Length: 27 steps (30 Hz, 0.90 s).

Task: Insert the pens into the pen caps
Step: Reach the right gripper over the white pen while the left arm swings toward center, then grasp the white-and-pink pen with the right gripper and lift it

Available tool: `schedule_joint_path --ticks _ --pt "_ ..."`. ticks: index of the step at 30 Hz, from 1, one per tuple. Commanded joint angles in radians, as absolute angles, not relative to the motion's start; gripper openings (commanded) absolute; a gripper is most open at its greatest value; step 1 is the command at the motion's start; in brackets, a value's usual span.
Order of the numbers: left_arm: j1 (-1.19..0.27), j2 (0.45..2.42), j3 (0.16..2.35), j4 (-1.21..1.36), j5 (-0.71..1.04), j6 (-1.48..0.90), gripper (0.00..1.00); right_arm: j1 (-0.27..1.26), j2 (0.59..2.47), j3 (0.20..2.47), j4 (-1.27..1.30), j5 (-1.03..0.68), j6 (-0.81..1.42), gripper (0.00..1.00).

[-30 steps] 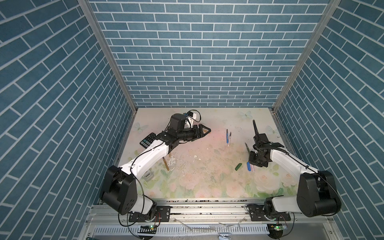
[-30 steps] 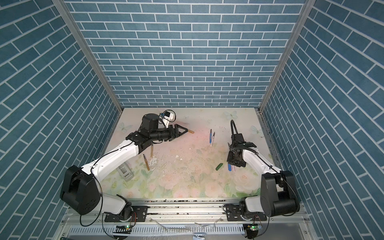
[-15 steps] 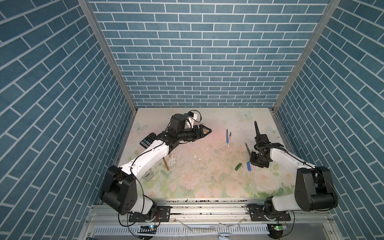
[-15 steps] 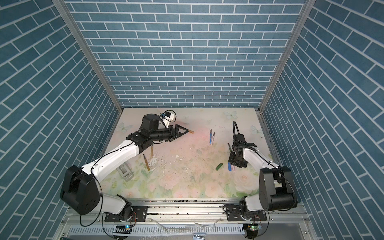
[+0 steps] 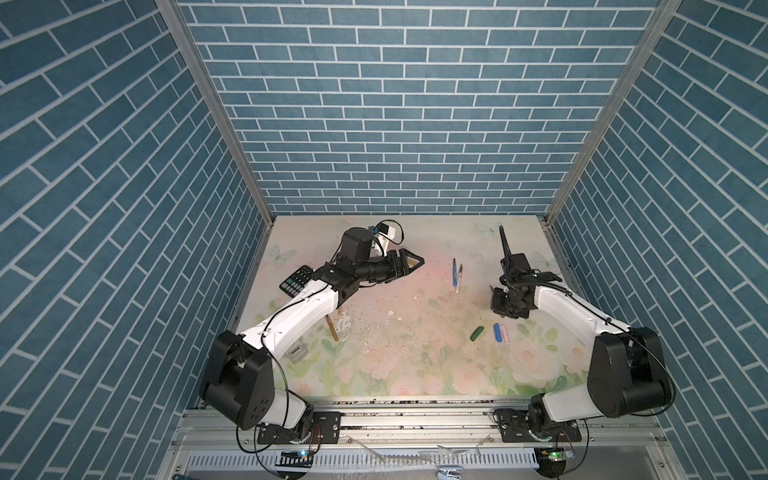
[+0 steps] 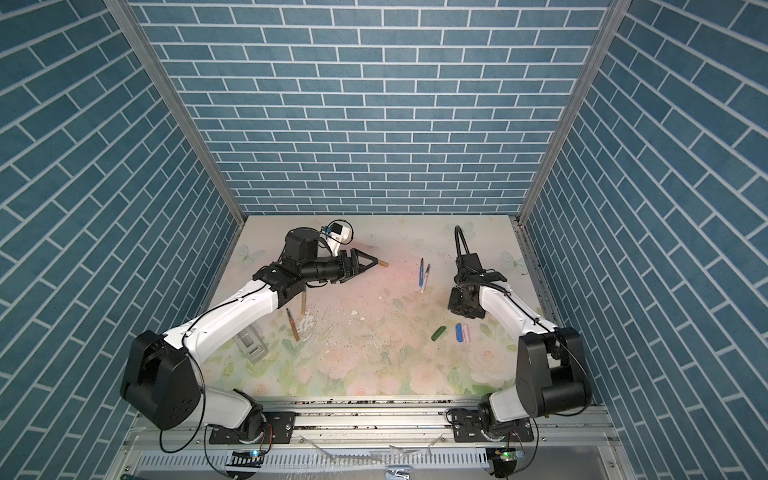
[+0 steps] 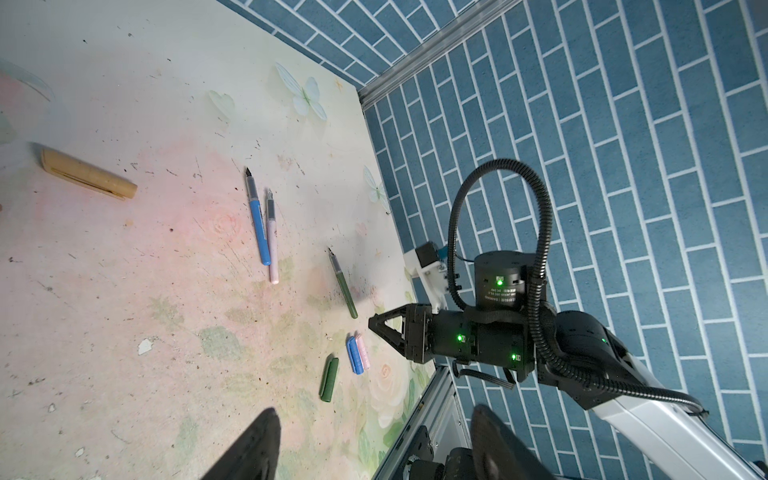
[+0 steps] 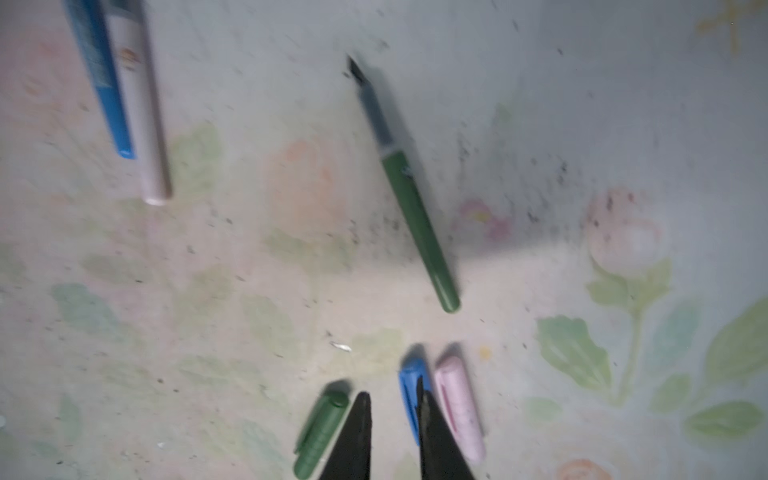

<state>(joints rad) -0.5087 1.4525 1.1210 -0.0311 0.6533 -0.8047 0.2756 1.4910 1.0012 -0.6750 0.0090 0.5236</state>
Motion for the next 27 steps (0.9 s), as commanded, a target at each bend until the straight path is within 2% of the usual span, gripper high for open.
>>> schedule_joint_path --ticks 1,15,27 --pt "-0.513 1.455 1.109 -0.018 0.657 -0.800 0.74 0.308 1.604 1.113 -0.638 0.006 0.577 0.22" --pt "-0.514 1.446 1.108 -0.033 0.642 -0.787 0.74 0.331 2.061 1.602 -0.636 -0.032 0.655 0.28" --pt "-0.512 1.426 1.120 -0.060 0.632 -0.764 0.75 0.346 2.186 1.723 -0.694 -0.031 0.638 0.27"
